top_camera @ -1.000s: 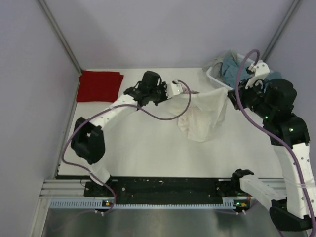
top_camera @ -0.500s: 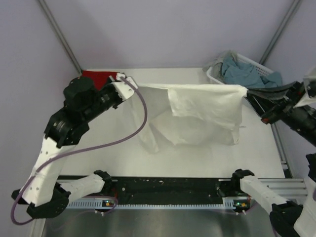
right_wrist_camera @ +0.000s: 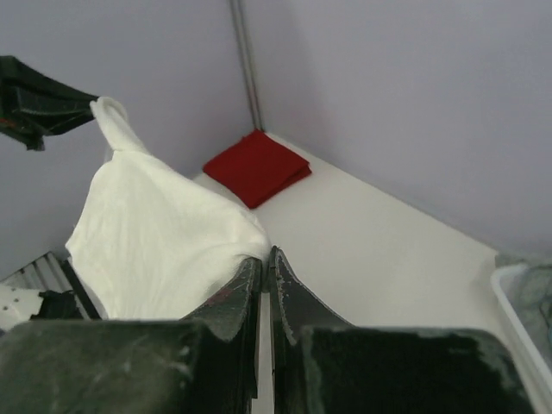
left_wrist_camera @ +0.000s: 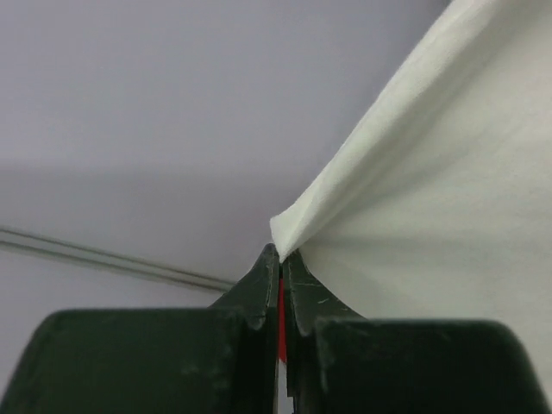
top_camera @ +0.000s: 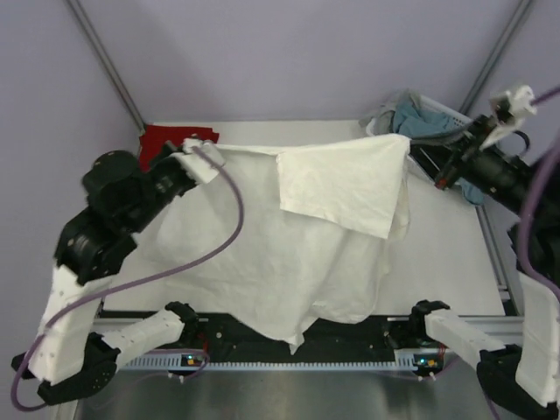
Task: Fold and stack the t-shirts
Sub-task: Flatten out the tshirt
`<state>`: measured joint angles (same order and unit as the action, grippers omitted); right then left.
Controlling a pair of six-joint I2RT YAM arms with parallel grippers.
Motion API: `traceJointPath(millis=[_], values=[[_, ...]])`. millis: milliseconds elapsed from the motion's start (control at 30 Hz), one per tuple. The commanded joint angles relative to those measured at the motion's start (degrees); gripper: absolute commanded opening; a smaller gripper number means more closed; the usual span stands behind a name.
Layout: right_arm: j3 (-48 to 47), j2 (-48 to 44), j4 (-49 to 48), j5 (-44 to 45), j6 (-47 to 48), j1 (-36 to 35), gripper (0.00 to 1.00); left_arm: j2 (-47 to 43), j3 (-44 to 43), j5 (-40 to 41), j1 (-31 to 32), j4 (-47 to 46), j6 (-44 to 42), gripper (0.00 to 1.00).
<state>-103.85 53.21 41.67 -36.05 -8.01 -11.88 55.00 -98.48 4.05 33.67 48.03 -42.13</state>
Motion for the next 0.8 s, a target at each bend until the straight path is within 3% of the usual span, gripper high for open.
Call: traceJointPath(millis=[0,133,333,367,400,433,467,533,600,633,667,767], values=[[6.7,11.1,-6.2,14.5,0.9,0.5,0.00,9.8,13.8,11.9,-1.7,-18.2,-6.5,0.00],[9.0,22.6,-11.4,22.3,3.0,0.5,0.00,21.9,18.5,13.2,-3.7,-36.0,-9.5,0.00],[-2.2,45.7,-13.5,31.2,5.5,0.6,0.00,47.4,8.1,18.3,-5.9,-50.5,-11.9,0.00],[-4.4,48.9,-13.1,33.1,5.4,0.5,0.12,50.8,6.1,19.7,-6.2,-52.1,-12.6,0.09],[-5.9,51.3,-12.5,35.0,5.4,0.5,0.32,53.3,4.3,21.3,-6.2,-53.5,-13.1,0.43],[-7.5,53.5,-11.6,35.8,5.5,0.5,0.51,54.6,3.6,22.2,-6.4,-54.5,-13.4,0.64],[-9.0,54.8,-9.4,37.6,5.7,0.5,0.59,54.9,3.6,22.5,-6.3,-54.4,-13.2,0.75],[-9.4,55.7,-6.4,39.4,5.9,0.5,0.69,53.1,5.6,21.4,-6.3,-52.9,-11.1,0.85],[-5.7,53.3,-5.2,42.0,5.4,0.5,0.80,47.8,9.8,14.8,-6.4,-48.6,-8.8,0.91],[-2.4,51.7,-4.9,43.5,4.9,0.6,0.80,43.9,12.6,10.9,-6.3,-44.4,-8.5,0.91],[0.7,48.9,-4.7,44.4,3.6,0.5,0.80,39.8,16.0,7.1,-6.4,-41.8,-8.6,0.98],[14.0,39.9,-4.6,44.5,-0.9,0.6,0.80,28.2,25.9,-2.0,-6.4,-32.2,-10.9,0.94]])
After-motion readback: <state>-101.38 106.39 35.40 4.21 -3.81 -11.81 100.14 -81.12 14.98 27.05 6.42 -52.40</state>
